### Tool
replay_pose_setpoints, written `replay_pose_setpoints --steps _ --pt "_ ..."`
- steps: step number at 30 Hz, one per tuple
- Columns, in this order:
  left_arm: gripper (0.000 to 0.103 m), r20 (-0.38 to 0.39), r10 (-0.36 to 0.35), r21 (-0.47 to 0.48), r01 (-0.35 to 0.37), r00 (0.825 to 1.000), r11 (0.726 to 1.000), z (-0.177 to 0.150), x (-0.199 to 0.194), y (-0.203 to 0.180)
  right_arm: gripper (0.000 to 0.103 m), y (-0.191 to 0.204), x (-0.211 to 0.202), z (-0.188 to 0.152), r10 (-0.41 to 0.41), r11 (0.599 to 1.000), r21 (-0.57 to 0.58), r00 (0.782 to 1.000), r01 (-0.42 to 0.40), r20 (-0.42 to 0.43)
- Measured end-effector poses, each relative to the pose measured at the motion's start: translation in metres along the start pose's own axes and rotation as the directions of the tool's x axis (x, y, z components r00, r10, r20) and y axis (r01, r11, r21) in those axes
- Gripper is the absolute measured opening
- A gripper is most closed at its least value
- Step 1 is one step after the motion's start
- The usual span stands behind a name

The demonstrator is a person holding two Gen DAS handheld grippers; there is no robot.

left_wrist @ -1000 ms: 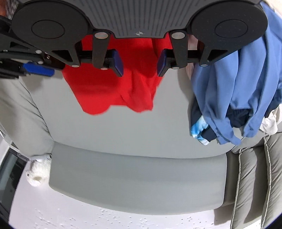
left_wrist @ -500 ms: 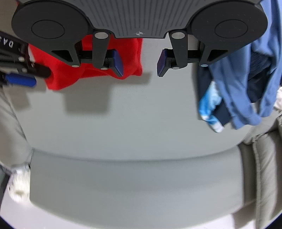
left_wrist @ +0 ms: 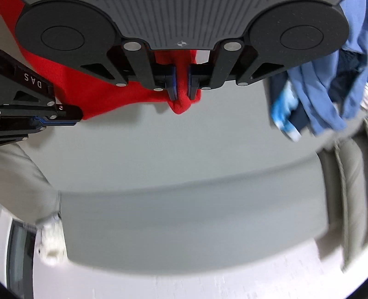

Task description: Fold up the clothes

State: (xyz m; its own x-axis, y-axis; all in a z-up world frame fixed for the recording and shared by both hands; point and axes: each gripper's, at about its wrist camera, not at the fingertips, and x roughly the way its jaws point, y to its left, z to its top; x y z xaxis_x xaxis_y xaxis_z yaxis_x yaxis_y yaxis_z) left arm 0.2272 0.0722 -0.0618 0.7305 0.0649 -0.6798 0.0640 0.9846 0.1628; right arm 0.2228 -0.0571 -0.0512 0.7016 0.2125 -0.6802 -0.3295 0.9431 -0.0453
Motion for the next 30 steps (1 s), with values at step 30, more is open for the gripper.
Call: replay_pose_setpoints --steps 30 --pt "0.039 -0.252 -0.087 -0.088 0.067 0.964 0.994 -0.05 -0.122 -0.046 0.02 0.029 -0.11 -0.039 0.143 0.988 0.083 0.981 -0.132 -0.134"
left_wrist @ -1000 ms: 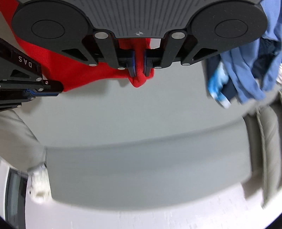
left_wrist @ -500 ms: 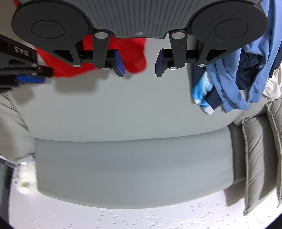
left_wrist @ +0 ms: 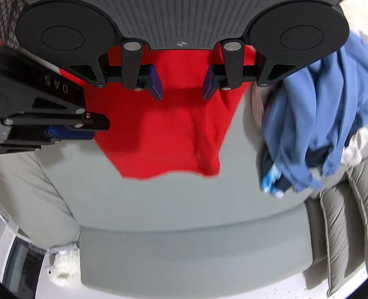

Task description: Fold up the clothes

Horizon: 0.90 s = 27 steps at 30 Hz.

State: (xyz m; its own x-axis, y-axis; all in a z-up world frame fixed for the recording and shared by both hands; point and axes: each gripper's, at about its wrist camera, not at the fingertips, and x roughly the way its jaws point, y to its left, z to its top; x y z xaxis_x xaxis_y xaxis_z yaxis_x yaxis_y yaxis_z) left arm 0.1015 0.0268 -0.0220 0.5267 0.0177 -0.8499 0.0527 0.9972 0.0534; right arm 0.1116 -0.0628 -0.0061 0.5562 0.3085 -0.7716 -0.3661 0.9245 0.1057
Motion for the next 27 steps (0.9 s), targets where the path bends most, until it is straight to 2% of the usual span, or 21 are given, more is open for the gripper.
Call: replay_pose_setpoints --steps 7,11,27 --pt "0.039 -0.072 0.02 -0.02 -0.021 0.997 1.0 -0.025 0.007 -0.005 0.018 0.009 -0.02 -0.035 0.034 0.999 0.01 0.996 -0.034 -0.085" --pt "0.039 -0.068 0.049 0.04 -0.046 0.997 0.998 -0.029 0.007 -0.012 0.016 0.007 -0.013 -0.049 0.033 0.999 0.025 0.985 -0.029 -0.17" --pt "0.039 -0.094 0.074 0.019 -0.072 0.993 0.997 -0.039 -0.005 -0.011 0.014 0.011 -0.028 -0.068 0.017 0.999 -0.023 0.982 -0.021 -0.19"
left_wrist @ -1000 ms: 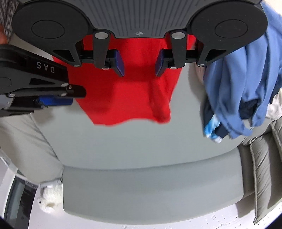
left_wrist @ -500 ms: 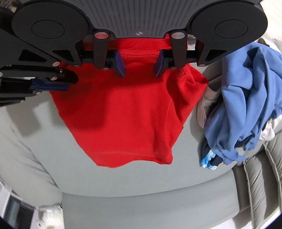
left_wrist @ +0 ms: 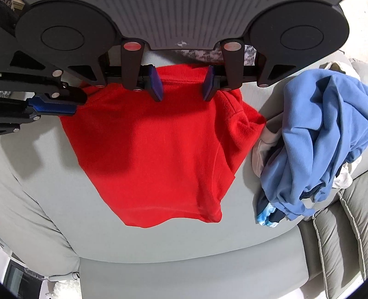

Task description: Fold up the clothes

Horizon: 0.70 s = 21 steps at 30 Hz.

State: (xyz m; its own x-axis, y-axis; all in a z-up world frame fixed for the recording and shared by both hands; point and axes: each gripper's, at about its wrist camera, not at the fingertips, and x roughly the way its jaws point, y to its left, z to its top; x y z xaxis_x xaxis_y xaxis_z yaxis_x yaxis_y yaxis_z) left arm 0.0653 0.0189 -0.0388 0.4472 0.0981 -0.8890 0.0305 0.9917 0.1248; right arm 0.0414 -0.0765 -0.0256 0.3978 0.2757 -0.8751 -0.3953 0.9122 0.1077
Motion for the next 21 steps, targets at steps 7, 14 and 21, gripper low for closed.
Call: replay_pose_setpoints --steps 7,14,21 --pt "0.041 0.023 0.014 -0.007 -0.014 1.0 1.0 -0.005 -0.016 0.002 0.019 -0.002 -0.019 0.0 0.036 0.999 0.02 0.997 -0.038 0.065" --pt "0.051 0.064 0.008 -0.005 -0.007 0.998 1.0 -0.016 -0.035 0.005 0.055 -0.011 -0.055 -0.01 0.13 0.991 0.01 0.969 -0.135 0.209" --pt "0.065 0.106 0.026 0.012 -0.027 0.994 1.0 -0.028 -0.046 -0.007 0.062 -0.02 -0.078 -0.042 0.126 0.992 -0.026 0.938 -0.124 0.324"
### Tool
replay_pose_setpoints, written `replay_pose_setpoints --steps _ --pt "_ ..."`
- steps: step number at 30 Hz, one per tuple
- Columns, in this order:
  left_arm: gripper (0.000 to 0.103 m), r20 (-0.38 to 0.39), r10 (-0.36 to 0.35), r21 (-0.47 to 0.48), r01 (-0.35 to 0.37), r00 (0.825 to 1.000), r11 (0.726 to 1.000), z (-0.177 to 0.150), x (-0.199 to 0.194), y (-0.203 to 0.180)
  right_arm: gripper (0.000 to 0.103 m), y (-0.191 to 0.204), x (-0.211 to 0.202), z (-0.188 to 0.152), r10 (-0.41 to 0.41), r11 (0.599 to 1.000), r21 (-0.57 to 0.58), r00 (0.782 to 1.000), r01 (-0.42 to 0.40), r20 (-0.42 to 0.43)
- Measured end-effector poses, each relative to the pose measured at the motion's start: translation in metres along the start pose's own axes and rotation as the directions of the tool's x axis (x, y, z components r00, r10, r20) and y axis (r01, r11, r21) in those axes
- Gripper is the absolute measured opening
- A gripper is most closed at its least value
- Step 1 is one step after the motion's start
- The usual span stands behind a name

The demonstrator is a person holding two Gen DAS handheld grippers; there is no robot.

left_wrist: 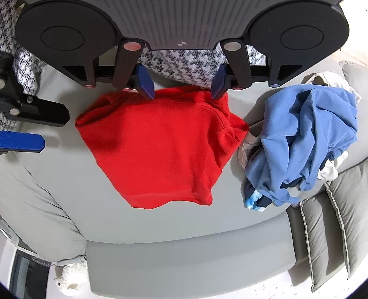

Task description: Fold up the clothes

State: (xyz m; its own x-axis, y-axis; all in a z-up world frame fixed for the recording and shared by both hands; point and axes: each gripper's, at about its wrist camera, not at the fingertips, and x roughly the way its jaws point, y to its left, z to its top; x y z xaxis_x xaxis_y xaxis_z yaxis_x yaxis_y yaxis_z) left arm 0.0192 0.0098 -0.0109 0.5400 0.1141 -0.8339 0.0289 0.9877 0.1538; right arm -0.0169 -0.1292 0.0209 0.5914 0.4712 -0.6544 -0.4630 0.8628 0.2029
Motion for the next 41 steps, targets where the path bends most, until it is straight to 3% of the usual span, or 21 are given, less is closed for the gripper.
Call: replay_pose_setpoints --steps 2,14,21,41 --pt "0.067 0.001 0.009 0.004 -0.009 1.0 1.0 -0.002 -0.001 -0.002 0.062 -0.004 -0.006 -0.002 0.017 0.999 0.043 1.0 -0.018 0.016" --pt "0.072 0.013 0.011 -0.021 -0.011 1.0 1.0 -0.007 -0.007 -0.003 0.062 -0.007 -0.015 -0.011 -0.02 1.0 0.024 0.998 0.019 0.059" --pt "0.071 0.019 0.045 0.023 -0.045 0.999 0.999 -0.007 -0.005 -0.01 0.062 -0.009 -0.016 -0.013 -0.032 0.999 0.023 0.998 0.031 0.049" --pt "0.071 0.047 0.059 -0.016 -0.058 0.997 0.998 -0.007 -0.009 -0.008 0.062 -0.004 -0.009 -0.015 -0.04 0.999 -0.002 0.999 0.04 0.017"
